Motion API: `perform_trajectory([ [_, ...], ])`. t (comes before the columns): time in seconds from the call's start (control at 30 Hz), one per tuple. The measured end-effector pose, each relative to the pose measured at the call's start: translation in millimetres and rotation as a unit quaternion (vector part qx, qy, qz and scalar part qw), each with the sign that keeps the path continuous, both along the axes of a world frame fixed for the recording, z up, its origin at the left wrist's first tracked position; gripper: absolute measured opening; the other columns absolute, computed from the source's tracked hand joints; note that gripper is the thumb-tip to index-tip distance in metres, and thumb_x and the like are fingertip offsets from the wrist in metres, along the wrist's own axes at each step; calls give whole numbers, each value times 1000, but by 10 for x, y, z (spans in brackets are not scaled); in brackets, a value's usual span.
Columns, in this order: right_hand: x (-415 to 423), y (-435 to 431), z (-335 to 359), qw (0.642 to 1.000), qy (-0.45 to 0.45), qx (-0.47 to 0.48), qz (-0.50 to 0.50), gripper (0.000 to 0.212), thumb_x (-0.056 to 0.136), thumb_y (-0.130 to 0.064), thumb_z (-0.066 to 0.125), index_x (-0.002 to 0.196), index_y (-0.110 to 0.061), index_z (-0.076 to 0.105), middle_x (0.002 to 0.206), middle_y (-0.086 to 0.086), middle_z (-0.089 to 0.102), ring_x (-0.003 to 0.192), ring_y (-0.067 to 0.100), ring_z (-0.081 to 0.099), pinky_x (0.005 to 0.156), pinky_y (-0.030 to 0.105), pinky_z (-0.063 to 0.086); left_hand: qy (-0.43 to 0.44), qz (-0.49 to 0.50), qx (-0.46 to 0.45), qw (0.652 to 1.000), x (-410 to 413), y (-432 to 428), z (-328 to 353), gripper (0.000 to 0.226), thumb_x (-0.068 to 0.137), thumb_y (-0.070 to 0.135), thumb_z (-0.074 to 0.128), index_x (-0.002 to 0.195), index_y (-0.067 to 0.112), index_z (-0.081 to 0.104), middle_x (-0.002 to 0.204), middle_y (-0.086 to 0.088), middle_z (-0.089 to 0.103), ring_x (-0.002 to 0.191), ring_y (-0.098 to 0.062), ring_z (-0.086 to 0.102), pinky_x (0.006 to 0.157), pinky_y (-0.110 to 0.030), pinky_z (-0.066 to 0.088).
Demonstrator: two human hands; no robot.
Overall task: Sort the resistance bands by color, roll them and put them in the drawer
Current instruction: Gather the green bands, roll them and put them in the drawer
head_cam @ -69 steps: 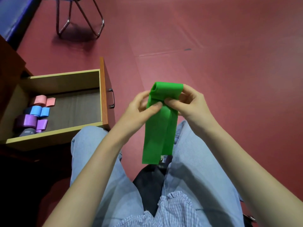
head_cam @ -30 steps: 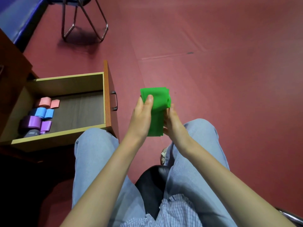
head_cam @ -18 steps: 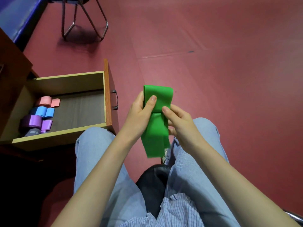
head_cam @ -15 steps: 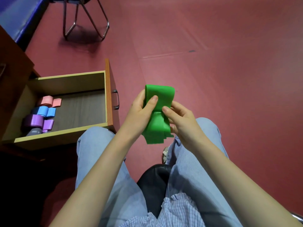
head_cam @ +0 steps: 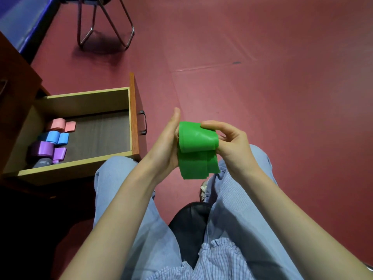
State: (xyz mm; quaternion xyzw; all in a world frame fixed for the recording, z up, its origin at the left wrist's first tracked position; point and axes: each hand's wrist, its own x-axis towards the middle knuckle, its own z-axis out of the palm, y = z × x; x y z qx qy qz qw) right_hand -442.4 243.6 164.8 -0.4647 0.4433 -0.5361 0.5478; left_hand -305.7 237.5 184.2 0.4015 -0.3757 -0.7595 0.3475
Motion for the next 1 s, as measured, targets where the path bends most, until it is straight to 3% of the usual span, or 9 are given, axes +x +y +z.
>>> perform_trajectory([
  [0.1,6,22,34,1000,16,-6,22,45,78,21,46,90,-17,66,100,-11,65,84,-5,64,72,13,52,-55,24,-34,998,-2,-2,-25,37,86,32,50,116,11,54,98,-6,66,83,-14,64,69,-22,55],
  [0.23,-6,44,38,994,-78,43,61,58,79,19,29,107,-21,59,112,-12,60,100,-2,59,74,14,50,-76,86,-99,988,-3,21,-79,27,88,11,51,114,8,52,95,-6,63,82,-16,62,70,-22,54],
  [0.3,14,64,19,987,-127,66,65,46,85,1,32,120,-24,47,124,-7,54,115,6,52,87,19,48,-81,112,-113,984,-22,22,-76,20,88,11,52,107,13,53,94,-3,63,82,-14,61,72,-23,54],
  [0.4,90,107,-65,992,-42,71,97,46,84,-35,34,126,-20,47,125,1,56,115,13,54,97,33,45,-78,135,-136,978,-53,6,-88,16,87,11,54,98,22,52,91,2,61,81,-10,59,74,-22,50],
  [0.47,138,133,-86,991,-3,87,102,52,84,-43,33,130,-21,44,128,4,55,118,17,53,102,40,43,-75,146,-151,975,-76,5,-88,21,86,9,55,96,27,51,88,5,60,75,-3,59,66,-14,50],
  [0.7,110,140,-60,987,-15,135,89,45,79,-41,44,114,-16,55,117,11,61,112,29,58,99,50,45,-67,156,-203,964,-7,-12,-90,31,81,-1,59,95,26,54,85,5,60,68,5,59,64,-12,50],
  [0.8,92,165,-45,985,-22,138,106,34,83,-38,53,106,-13,58,113,15,64,103,29,63,91,42,51,-67,159,-221,960,5,-16,-77,35,79,-3,61,96,26,55,84,5,61,71,4,59,68,-13,50],
  [0.93,74,160,-32,988,-43,111,102,21,90,-16,46,107,-13,58,104,9,64,93,20,63,84,33,53,-63,168,-199,964,12,-12,-120,38,78,-4,61,101,25,52,86,5,61,72,3,61,68,-13,51],
  [1.0,60,149,-37,988,-47,108,100,22,90,-7,45,104,-15,59,96,4,65,82,12,64,72,24,54,-60,158,-175,970,19,-6,-153,38,75,-2,66,99,25,53,87,4,63,74,-1,62,69,-15,52],
])
